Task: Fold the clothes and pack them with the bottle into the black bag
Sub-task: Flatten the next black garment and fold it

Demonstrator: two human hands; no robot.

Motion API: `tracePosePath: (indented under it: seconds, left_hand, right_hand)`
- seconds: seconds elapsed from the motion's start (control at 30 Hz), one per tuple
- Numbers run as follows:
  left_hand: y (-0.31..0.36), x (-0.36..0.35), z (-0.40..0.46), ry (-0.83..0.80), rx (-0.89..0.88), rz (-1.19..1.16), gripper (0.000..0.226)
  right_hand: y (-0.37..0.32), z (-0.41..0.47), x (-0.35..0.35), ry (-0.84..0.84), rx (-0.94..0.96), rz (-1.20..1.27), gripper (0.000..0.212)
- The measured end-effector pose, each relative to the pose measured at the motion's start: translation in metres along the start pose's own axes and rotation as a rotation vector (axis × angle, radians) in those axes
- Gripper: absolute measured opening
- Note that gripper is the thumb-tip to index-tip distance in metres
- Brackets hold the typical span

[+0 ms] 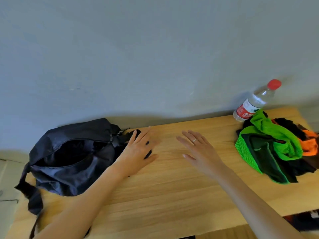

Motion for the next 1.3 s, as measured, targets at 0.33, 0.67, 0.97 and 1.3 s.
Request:
tracePosePath:
  seconds: [0.33,0.67,0.97,1.3]
  left_hand:
    - [0.146,-0.057,0.132,-0.204,-0.036,-0.061,0.054]
    - [0.259,-0.103,0.231,-0.274,-0.150,-0.072,0.070]
    - [0.341,-0.145,0.275,-0.297,-0.412,0.106,0.065]
    - [0.341,-0.185,0.279,-0.444,-0.353,0.281,0.091]
  right_hand:
    - [0.171,-0.081,0.044,0.013,-0.139,-0.078,0.077]
    - [0.317,-0.168,0.069,0.050,-0.547,-0.017,0.067]
    - [0.345,-0.249,0.056,0.241,-0.701,0.242,0.035]
    - [0.338,-0.257,0.010,0.028,-0.688,0.118,0.049]
Point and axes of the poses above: each hand's wrist, its own z-axis towards the middle knuckle, its own x-axis out of the back of the hand, y = z × x, the point moved 8 cm from there along z, towards the middle knuckle, and after that the axes turned 2 degrees about -x, right-handed, at the moved point
